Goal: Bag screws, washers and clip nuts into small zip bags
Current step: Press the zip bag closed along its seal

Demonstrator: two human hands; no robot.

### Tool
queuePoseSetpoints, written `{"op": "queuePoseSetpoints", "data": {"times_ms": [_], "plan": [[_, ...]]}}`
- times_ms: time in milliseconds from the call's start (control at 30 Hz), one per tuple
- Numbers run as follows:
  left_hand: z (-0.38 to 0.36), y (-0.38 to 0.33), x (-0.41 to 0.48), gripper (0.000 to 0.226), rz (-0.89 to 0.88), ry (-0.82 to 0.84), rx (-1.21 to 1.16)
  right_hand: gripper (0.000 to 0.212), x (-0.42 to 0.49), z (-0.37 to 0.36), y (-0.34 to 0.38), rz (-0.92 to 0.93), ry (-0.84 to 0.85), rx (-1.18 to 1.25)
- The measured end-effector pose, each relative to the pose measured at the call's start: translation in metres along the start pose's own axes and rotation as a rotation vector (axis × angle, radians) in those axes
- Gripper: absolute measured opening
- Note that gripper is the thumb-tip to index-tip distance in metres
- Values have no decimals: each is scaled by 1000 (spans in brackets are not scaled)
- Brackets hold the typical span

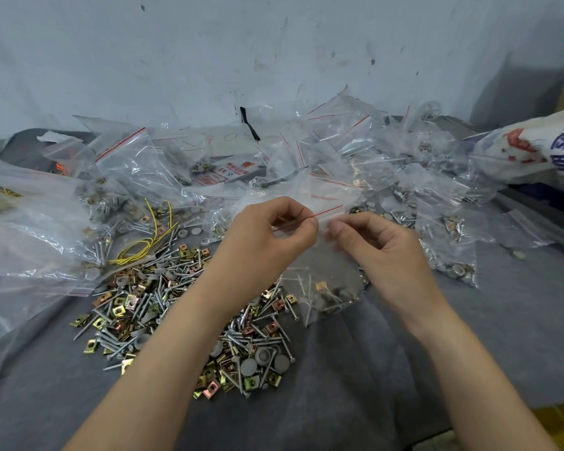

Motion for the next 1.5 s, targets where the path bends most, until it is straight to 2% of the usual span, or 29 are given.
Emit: {"op": "queuePoseSetpoints", "data": {"times_ms": [167,600,1000,1500], "plan": [[-2,-2,1,8,-9,1,21,20,-1,1,1,-17,11,-36],[-3,-5,2,5,-20,2,75,7,-2,0,2,-16,47,-66],[-8,-7,3,12,-38,16,71,14,-2,-4,3,-7,69,-39],[-7,-7,2,6,-42,2,96,14,-2,-5,3,-24,81,-51]]}}
Point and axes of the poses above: each hand's wrist, its own x-axis towards the middle knuckle, its own z-axis out of the back of the hand, y = z × x, the point moved 2 cm from there along x, towards the middle knuckle, and after that the axes turned 14 degrees about y, right-handed, at the moved point
